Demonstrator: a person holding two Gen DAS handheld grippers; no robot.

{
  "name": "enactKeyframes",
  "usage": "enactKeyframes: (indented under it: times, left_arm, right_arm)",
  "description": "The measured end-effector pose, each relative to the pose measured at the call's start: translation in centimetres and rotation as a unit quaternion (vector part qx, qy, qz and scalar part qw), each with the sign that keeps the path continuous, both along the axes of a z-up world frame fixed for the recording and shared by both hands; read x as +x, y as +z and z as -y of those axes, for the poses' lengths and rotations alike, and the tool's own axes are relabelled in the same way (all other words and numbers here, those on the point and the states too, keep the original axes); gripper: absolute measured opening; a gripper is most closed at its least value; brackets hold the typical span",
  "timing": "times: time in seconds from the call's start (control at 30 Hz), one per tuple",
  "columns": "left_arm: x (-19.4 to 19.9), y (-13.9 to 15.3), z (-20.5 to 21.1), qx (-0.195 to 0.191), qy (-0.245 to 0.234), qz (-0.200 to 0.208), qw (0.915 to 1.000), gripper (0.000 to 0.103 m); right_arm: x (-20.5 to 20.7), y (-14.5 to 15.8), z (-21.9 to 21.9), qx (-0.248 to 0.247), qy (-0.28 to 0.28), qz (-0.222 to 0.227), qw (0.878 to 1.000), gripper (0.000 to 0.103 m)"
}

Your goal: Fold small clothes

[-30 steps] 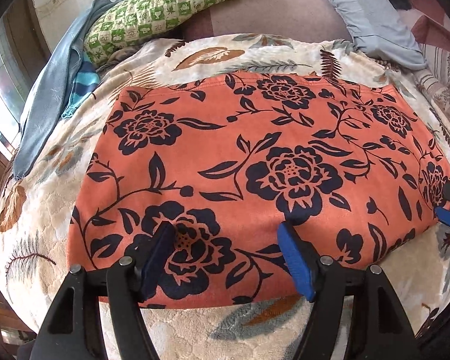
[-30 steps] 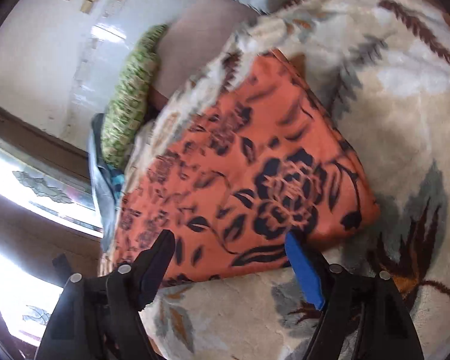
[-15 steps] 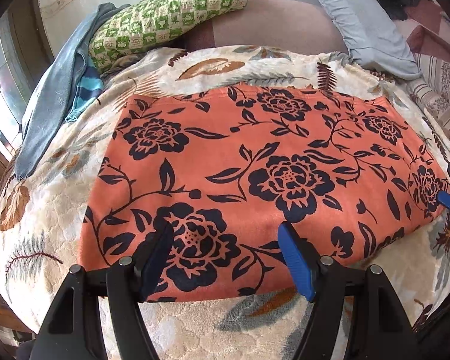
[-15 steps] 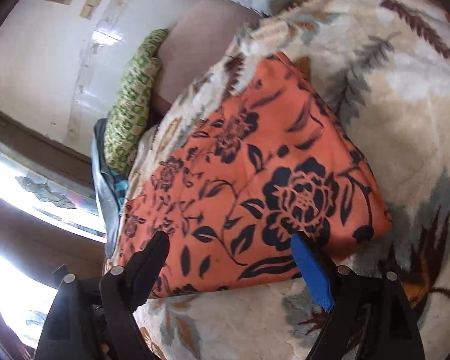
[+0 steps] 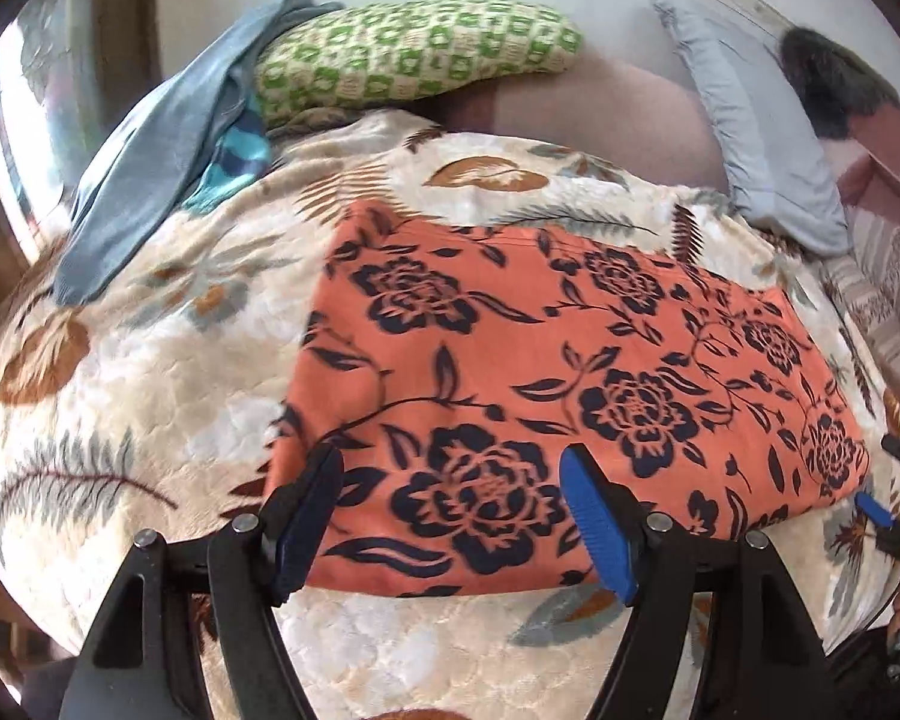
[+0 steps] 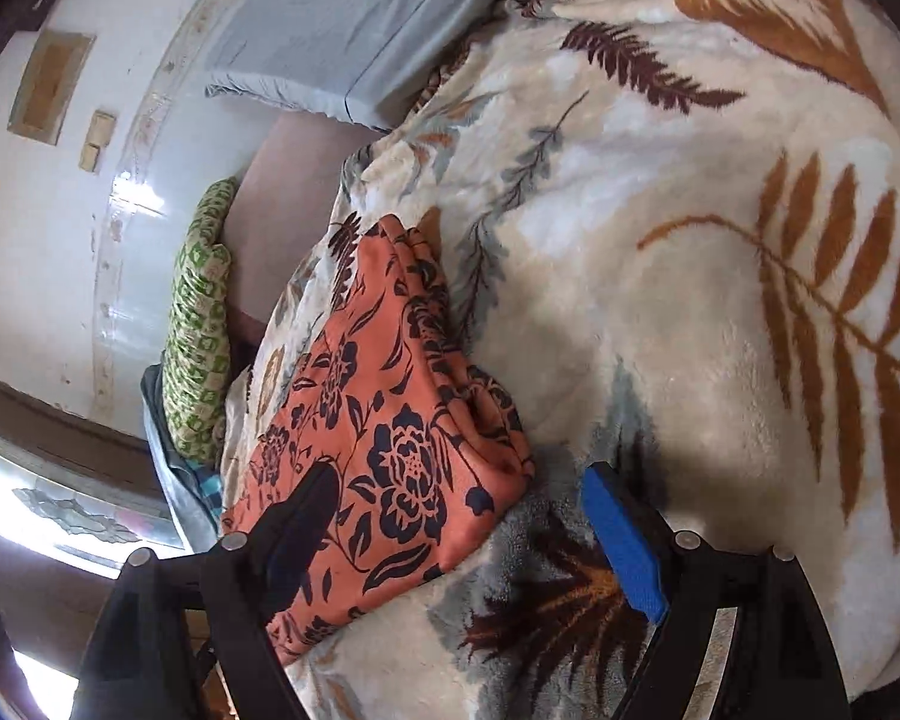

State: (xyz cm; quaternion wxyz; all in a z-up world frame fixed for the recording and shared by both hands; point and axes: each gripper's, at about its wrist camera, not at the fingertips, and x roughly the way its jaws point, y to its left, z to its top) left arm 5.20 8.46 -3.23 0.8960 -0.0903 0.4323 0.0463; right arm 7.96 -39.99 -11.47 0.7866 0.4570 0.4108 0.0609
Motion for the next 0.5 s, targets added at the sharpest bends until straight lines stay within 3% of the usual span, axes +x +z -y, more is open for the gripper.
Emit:
enactKeyframes:
  times: [0.17,0.27,0.33,0.37,0.4,0.43,0.5]
  left_arm:
    - [-1.2,-2.7,-6.7,-0.076,0.109,-0.051,0.9898,0.075]
    - [-1.5,-3.7,-8.2,-0.127,0.131,-0.061,0.9812,0.075]
    - [-1.4,-3.9,-8.1,-0.131,0.129,-0.062,0.9810,0.074]
    - [-1.3,-3.7,-7.8,-0.131,0.123,-0.061,0.9819,0.070]
    - [-1.0,-3.7,-7.6,-0.131,0.112,-0.063,0.9830,0.045]
    - [-0.6,-3.8,-7.4,-0.130,0.103,-0.071,0.9836,0.030]
    - [-0.1,-3.9,-6.8,-0.121,0.097,-0.079,0.9847,0.029]
  right_arm:
    - [1.1,0.1,-1.5,-0.003,0.023,0.001,1.000,0.085]
    - [2.0,-0.3,-1.4,-0.006,0.014,-0.016,1.000,0.084]
    - [2.3,-0.7,-1.1,-0.005,0.008,-0.029,1.000,0.071]
    - [2.3,-0.6,-0.9,-0.010,0.004,-0.030,0.999,0.060]
    - [2.3,-0.3,-1.0,-0.020,0.005,-0.030,0.999,0.052]
    - [2.4,0.1,-1.0,-0.034,0.008,-0.032,0.999,0.040]
    - [2.7,0.3,-1.2,-0.057,0.015,-0.037,0.998,0.039]
